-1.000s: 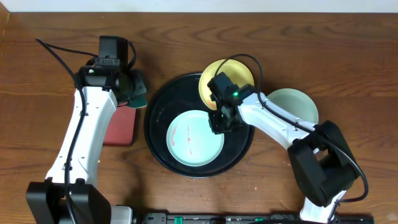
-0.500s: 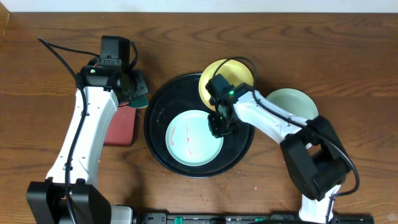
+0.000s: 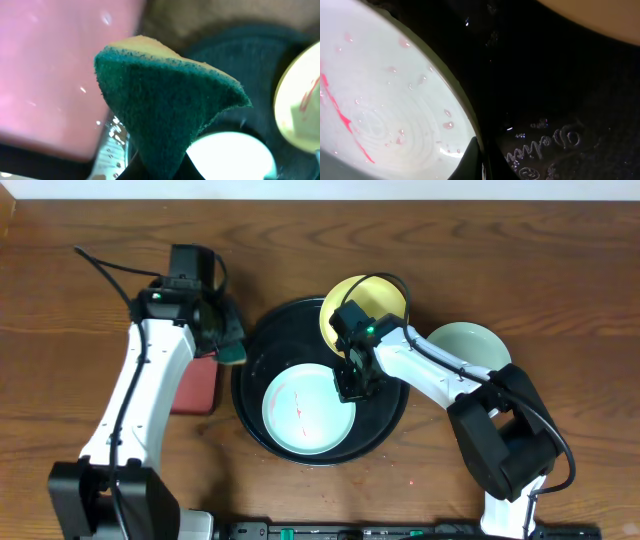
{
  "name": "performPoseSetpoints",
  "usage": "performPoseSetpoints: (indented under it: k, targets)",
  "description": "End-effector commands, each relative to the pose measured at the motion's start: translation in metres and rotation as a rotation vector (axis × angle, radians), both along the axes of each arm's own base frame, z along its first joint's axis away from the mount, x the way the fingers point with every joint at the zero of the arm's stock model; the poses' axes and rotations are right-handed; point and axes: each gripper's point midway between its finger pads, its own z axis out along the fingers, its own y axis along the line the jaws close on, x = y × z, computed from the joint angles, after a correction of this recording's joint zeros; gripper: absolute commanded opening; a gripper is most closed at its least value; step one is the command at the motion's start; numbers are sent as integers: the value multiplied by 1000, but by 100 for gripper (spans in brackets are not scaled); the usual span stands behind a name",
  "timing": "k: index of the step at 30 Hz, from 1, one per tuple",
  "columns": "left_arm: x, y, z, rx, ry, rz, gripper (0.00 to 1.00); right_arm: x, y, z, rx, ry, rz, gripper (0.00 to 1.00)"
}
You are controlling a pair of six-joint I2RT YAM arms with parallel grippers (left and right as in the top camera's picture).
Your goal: Clean dirty plates on tray and stack at the side
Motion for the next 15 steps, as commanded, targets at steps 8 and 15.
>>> performPoseSetpoints:
  k: [8, 15]
  targets:
    - [-51, -66, -53, -22, 190, -96, 7, 3, 4, 3, 1, -17, -2, 1]
    - [-80, -93, -88, -17, 224, -41, 7, 3, 4, 3, 1, -17, -2, 1]
